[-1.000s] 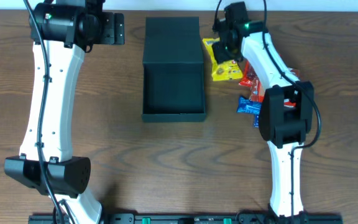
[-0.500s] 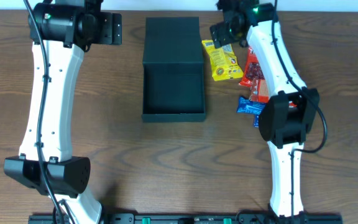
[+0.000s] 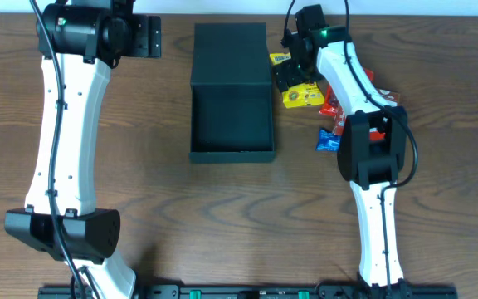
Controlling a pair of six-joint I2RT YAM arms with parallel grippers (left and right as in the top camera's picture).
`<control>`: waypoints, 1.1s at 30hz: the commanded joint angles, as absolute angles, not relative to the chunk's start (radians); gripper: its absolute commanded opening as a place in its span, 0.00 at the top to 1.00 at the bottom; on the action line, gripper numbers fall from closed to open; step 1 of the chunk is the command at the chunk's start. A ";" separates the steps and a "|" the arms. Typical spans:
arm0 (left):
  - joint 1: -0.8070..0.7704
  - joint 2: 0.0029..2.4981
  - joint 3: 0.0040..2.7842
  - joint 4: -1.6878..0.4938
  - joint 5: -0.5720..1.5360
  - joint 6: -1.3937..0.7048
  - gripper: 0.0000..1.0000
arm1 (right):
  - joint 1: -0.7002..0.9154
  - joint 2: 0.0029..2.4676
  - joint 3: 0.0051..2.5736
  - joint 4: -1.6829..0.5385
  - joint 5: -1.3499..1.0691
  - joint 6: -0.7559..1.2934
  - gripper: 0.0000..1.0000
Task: Pack container
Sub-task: 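Grasp the yellow snack bag with the right gripper and lift, then carry the yellow bag left and lower it into the box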
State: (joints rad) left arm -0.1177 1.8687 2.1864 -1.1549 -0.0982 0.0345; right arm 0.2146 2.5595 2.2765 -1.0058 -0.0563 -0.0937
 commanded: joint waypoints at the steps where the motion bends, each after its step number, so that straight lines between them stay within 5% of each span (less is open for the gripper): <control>1: -0.110 1.872 2.193 -1.153 -0.115 0.049 0.05 | 0.216 2.599 2.275 -1.011 -0.072 -0.083 0.21; 13: -0.110 1.872 2.193 -1.148 -0.115 0.049 0.05 | 0.215 2.598 2.279 -1.006 -0.067 -0.062 0.84; 20: -0.110 1.872 2.193 -1.146 -0.115 0.072 0.05 | 0.215 2.592 2.476 -1.100 -0.039 -0.008 0.99; 33: -0.107 1.872 2.193 -1.143 -0.176 0.078 0.05 | 0.291 2.592 3.011 -1.509 -0.098 0.232 0.98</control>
State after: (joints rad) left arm -0.1169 1.8687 2.1864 -1.1442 -0.1436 0.0689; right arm 0.2375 2.6041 2.9837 -1.4788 -0.0582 0.1307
